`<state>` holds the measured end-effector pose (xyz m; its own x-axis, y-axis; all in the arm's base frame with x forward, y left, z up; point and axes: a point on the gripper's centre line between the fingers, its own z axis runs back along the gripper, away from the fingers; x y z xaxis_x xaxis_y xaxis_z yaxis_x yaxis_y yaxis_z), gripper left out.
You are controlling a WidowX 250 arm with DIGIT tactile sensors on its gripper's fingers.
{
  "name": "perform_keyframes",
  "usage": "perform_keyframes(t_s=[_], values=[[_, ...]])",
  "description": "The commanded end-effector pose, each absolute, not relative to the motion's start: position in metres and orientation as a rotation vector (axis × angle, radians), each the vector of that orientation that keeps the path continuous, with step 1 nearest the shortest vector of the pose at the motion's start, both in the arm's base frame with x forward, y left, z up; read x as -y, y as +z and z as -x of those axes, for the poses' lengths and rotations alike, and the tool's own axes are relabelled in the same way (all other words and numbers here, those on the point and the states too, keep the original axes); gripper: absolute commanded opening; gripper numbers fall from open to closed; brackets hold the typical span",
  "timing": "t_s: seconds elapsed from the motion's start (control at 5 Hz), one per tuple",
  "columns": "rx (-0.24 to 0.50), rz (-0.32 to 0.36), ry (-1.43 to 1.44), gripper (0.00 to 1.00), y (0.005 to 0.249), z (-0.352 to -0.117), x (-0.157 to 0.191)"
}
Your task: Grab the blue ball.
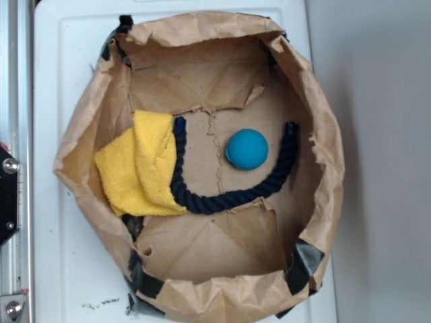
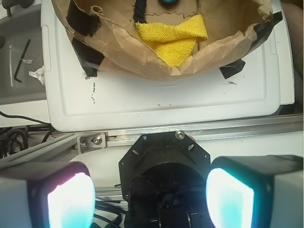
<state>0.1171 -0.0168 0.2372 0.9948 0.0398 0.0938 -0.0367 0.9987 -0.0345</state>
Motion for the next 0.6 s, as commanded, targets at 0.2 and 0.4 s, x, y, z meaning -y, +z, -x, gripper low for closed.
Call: perform_keyframes(t_s=[0.2, 0.4], values=[[0.074, -0.023, 0.048, 1.00, 0.222, -0.142, 0.012], [0.037, -0.092, 0.142, 1.00, 0.224, -0.139, 0.014]])
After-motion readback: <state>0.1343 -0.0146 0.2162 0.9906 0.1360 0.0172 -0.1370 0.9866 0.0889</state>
